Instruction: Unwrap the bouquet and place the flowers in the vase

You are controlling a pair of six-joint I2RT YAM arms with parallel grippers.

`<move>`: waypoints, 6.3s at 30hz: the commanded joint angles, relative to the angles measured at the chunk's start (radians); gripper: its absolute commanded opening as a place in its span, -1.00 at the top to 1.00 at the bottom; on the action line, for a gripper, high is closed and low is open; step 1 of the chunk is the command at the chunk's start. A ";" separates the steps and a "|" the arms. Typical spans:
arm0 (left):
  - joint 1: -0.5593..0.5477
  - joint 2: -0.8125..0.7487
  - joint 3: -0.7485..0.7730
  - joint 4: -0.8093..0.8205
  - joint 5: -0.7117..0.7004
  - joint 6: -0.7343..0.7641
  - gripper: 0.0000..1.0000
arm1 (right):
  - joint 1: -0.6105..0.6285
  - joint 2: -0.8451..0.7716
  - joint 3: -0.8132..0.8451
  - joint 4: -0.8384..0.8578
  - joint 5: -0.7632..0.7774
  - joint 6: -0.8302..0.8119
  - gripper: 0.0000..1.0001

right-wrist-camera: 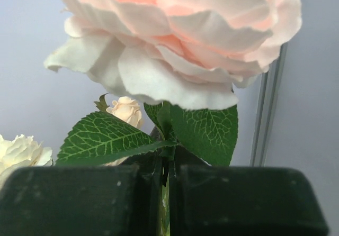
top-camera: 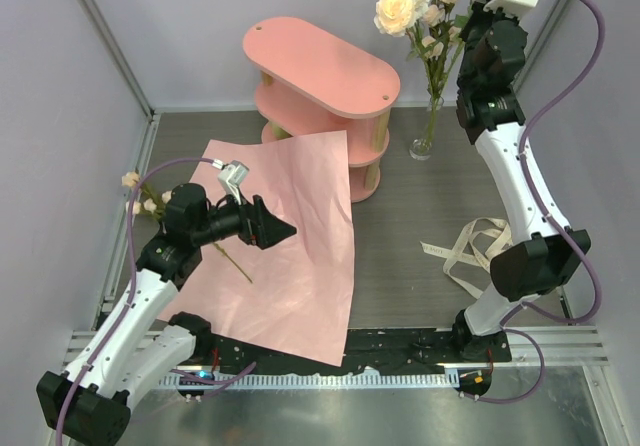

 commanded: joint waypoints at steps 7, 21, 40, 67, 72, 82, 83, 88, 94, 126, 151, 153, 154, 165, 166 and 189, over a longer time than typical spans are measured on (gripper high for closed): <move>-0.004 -0.003 0.039 0.012 -0.002 0.016 -0.82 | -0.003 0.032 0.036 0.062 -0.033 -0.030 0.99; -0.002 0.002 0.039 0.013 0.000 0.016 -0.82 | -0.003 0.012 -0.009 0.080 -0.016 -0.058 0.98; -0.002 -0.001 0.036 0.015 0.006 0.015 -0.82 | -0.003 -0.057 -0.060 0.103 0.010 -0.082 0.99; -0.002 0.000 0.034 0.019 0.006 0.015 -0.82 | -0.003 -0.027 -0.107 0.085 -0.032 -0.010 0.99; -0.002 0.000 0.034 0.019 0.007 0.015 -0.82 | -0.003 -0.014 -0.125 0.094 -0.030 -0.007 0.99; -0.002 0.005 0.036 0.019 0.007 0.015 -0.82 | -0.003 0.036 -0.210 0.146 -0.025 -0.024 0.99; -0.002 0.003 0.036 0.019 0.007 0.015 -0.82 | -0.005 0.042 -0.216 0.152 -0.026 -0.029 0.99; -0.002 0.005 0.036 0.019 0.007 0.015 -0.82 | -0.005 0.069 -0.260 0.192 -0.024 -0.039 0.98; -0.002 0.006 0.036 0.018 0.006 0.015 -0.82 | -0.005 0.118 -0.282 0.209 -0.026 -0.044 0.99; -0.002 0.022 0.036 0.010 -0.017 0.023 -0.82 | -0.006 -0.163 -0.489 -0.135 -0.030 0.253 -0.89; 0.109 0.181 0.111 -0.424 -0.966 -0.299 -0.61 | 0.402 -1.074 -1.356 -0.575 -0.438 0.805 -0.90; 0.212 0.157 0.091 -0.439 -0.983 -0.347 -0.58 | 0.402 -1.056 -1.328 -0.560 -0.452 0.751 -0.90; 0.254 0.151 0.077 -0.438 -0.973 -0.353 -0.57 | 0.402 -1.030 -1.305 -0.546 -0.470 0.732 -0.90; 0.510 0.596 0.362 -0.542 -1.052 -0.287 -0.45 | 0.402 -0.947 -1.264 -0.509 -0.550 0.560 -0.93; 0.516 0.632 0.417 -0.553 -1.084 -0.284 -0.44 | 0.402 -0.950 -1.274 -0.510 -0.555 0.557 -0.93; 0.550 1.056 0.528 -0.485 -1.074 -0.390 0.48 | 0.402 -0.978 -1.271 -0.515 -0.587 0.545 -0.98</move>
